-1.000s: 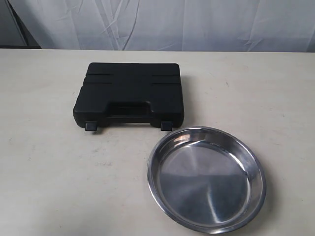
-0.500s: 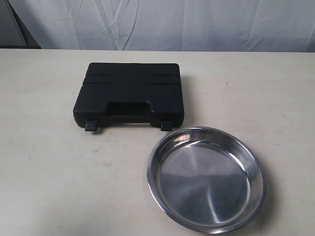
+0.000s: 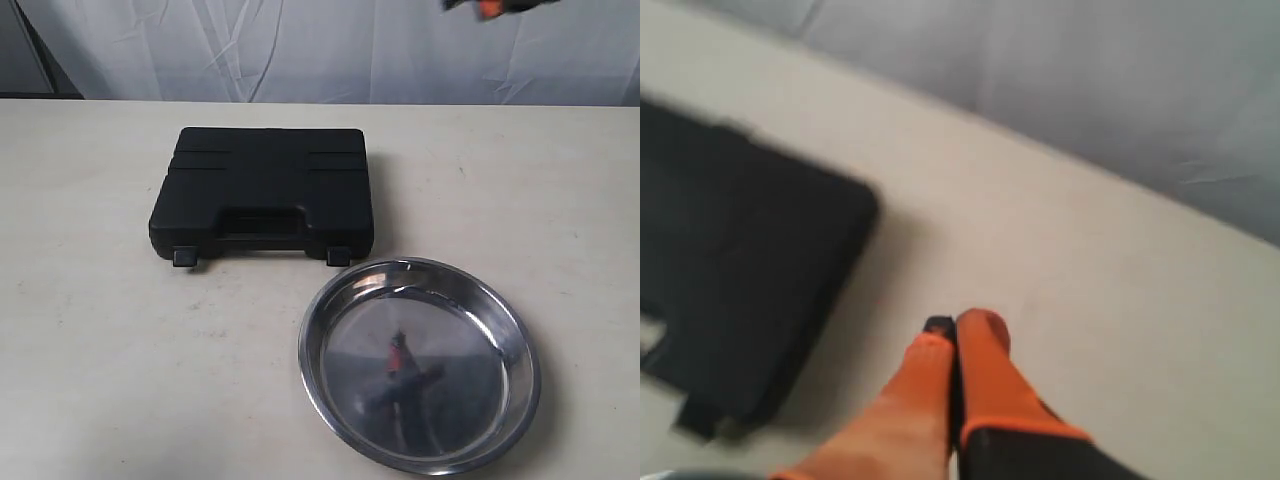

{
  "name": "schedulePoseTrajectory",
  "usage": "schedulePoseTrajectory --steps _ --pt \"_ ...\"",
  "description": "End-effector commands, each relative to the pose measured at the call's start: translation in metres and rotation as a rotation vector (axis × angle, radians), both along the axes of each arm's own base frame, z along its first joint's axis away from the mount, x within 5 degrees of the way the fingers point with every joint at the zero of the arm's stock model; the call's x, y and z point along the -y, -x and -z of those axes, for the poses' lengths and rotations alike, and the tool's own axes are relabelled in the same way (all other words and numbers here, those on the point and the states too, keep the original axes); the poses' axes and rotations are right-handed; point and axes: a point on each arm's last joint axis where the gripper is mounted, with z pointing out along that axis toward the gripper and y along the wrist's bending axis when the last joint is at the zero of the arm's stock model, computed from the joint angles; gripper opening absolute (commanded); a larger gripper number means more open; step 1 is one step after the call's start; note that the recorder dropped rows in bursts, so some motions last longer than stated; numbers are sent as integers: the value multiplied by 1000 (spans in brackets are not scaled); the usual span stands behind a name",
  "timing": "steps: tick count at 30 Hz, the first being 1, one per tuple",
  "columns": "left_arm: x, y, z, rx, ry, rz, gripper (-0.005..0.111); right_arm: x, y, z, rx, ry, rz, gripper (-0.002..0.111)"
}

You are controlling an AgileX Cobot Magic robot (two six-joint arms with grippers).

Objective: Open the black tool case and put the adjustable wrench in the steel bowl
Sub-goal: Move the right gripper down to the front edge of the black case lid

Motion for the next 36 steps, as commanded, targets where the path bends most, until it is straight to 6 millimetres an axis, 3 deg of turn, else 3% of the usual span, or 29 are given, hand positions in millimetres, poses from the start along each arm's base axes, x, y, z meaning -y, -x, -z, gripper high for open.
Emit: schedulePoseTrajectory --steps 1,3,6,7,9,10,12,14,21,36 --pt "0 0 -1 14 10 2 0 -81 -30 55 -339 -50 -412 -1" --pt "0 0 -1 14 10 2 0 -102 -38 76 -354 -2 -452 -1" --pt "0 0 -1 14 10 2 0 -147 -36 124 -368 73 -522 -1" --pt "0 0 -1 14 10 2 0 -152 -36 131 -358 107 -532 -1" --pt "0 0 -1 14 10 2 0 -167 -31 147 -354 150 -563 7" --pt "0 0 -1 14 10 2 0 -175 -28 154 -356 140 -576 16" --pt "0 0 -1 14 10 2 0 -182 -26 159 -358 130 -600 30" --pt "0 0 -1 14 10 2 0 -185 -23 162 -358 142 -622 36" --pt "0 0 -1 14 10 2 0 -195 -11 183 -435 202 -717 36" --pt "0 0 -1 14 10 2 0 -199 -15 221 -478 205 -705 36"
